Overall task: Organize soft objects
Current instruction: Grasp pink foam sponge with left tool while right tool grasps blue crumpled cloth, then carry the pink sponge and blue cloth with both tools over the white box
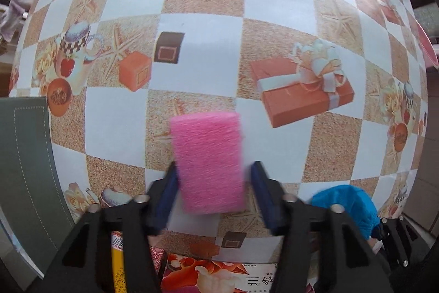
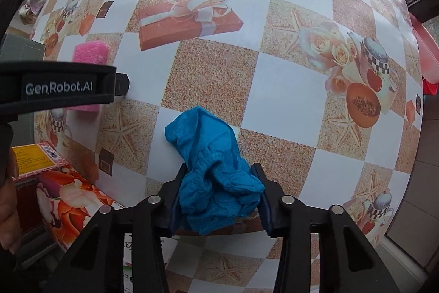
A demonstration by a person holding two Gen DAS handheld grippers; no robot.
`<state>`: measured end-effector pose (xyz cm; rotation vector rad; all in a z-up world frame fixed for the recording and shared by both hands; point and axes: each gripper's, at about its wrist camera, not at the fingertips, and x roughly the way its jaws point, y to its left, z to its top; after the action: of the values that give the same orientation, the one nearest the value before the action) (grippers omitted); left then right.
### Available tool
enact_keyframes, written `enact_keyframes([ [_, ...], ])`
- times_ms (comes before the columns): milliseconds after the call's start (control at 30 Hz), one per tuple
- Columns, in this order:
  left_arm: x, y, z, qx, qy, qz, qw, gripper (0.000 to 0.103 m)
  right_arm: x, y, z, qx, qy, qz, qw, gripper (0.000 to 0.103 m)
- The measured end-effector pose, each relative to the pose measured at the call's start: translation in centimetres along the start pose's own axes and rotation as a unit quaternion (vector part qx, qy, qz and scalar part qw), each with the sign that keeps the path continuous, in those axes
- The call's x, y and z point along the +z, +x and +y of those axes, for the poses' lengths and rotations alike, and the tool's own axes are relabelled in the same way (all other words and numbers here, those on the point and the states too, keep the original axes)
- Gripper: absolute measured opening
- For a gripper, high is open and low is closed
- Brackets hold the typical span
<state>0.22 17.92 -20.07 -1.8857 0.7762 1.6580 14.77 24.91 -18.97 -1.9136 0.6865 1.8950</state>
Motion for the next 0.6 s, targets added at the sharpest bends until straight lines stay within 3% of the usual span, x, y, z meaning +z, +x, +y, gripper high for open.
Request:
enact_keyframes([
  [367, -2.8, -4.7, -4.2, -0.004, 0.099, -0.052, 0.9937, 0.046, 0.0, -4.2, -1.4, 0.041, 0.063, -0.034, 0.997, 0.041],
  [600, -5.1, -7.9, -5.7, -0.023, 0.142, -0.072, 0.9870, 0.046, -2.0, -5.3, -3.0, 0.052, 0.101, -0.040, 0.993, 0.041],
])
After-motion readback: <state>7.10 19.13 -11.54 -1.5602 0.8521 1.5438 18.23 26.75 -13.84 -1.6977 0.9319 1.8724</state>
